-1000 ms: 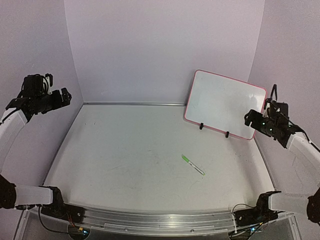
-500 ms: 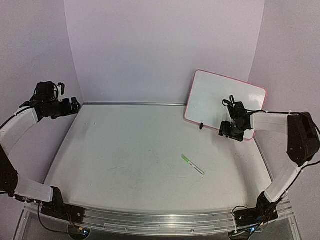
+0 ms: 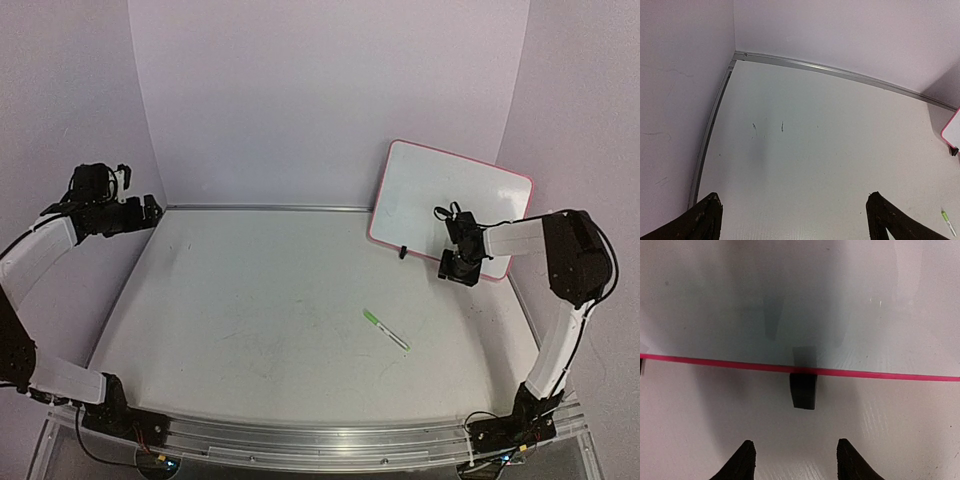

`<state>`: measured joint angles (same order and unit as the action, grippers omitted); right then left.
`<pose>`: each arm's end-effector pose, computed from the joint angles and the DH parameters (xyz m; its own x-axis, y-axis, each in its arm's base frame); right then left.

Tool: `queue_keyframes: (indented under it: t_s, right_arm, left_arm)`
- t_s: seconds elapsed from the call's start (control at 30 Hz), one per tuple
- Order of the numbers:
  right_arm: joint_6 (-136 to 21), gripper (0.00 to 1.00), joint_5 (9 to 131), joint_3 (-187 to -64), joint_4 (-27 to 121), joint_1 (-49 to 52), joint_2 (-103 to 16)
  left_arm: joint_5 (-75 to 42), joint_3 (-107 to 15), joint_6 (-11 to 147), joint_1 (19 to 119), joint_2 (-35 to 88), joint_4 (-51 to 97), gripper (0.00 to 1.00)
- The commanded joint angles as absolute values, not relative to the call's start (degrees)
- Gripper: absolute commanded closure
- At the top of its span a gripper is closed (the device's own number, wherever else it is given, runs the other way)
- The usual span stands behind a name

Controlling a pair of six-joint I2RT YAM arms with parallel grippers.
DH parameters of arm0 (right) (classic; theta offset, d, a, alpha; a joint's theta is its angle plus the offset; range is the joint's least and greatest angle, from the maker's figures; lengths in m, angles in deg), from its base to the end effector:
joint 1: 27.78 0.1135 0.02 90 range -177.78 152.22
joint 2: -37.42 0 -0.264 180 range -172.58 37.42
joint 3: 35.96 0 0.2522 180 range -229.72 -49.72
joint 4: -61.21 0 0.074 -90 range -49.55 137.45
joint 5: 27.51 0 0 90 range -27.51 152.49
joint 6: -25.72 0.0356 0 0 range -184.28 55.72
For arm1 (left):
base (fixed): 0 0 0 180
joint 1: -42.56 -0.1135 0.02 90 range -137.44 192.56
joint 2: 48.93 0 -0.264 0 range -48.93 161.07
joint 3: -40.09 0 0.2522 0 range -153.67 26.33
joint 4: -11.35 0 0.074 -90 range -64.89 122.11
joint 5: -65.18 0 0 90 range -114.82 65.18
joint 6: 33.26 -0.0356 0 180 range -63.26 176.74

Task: Write a sentence on the whiteboard
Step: Pick up the whiteboard stand from the corner of the board.

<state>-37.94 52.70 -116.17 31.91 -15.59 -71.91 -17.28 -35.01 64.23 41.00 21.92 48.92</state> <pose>0.3774 0.0753 0.1470 -0.8000 0.2745 -0.5336 0.2610 0.9599 0.1025 0.2763 0.0029 0.3215 -0.5552 -0.1444 -0.8191 0.0103 0.9835 -0.1804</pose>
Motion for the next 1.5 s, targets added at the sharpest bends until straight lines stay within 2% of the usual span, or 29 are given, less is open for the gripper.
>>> queue_keyframes:
  t_s: [0.0, 0.13, 0.47, 0.93, 1.47]
  right_arm:
    - [-38.46, 0.52, 51.03, -119.86, 34.34, -16.58, -74.66]
    - [-38.14, 0.61, 50.79, -120.98, 34.91, -17.52, -76.54]
    - [-38.86, 0.74, 49.39, -122.62, 35.94, -17.97, -79.41]
    - [-40.01, 1.00, 48.46, -122.39, 37.38, -17.95, -79.81]
    - [-44.69, 1.00, 47.59, -118.12, 39.49, -10.51, -76.32]
  left_arm:
    - [-16.73, -34.68, 63.60, 40.98, 22.38, 47.01, 0.00]
    - [-16.70, -34.58, 63.55, 40.98, 22.53, 47.06, 0.00]
    - [-15.38, -34.73, 63.28, 40.98, 23.05, 47.05, 0.01]
    - [-14.01, -35.02, 63.18, 40.96, 23.86, 47.34, 0.01]
    - [-13.56, -34.79, 63.42, 40.96, 23.37, 47.05, 0.01]
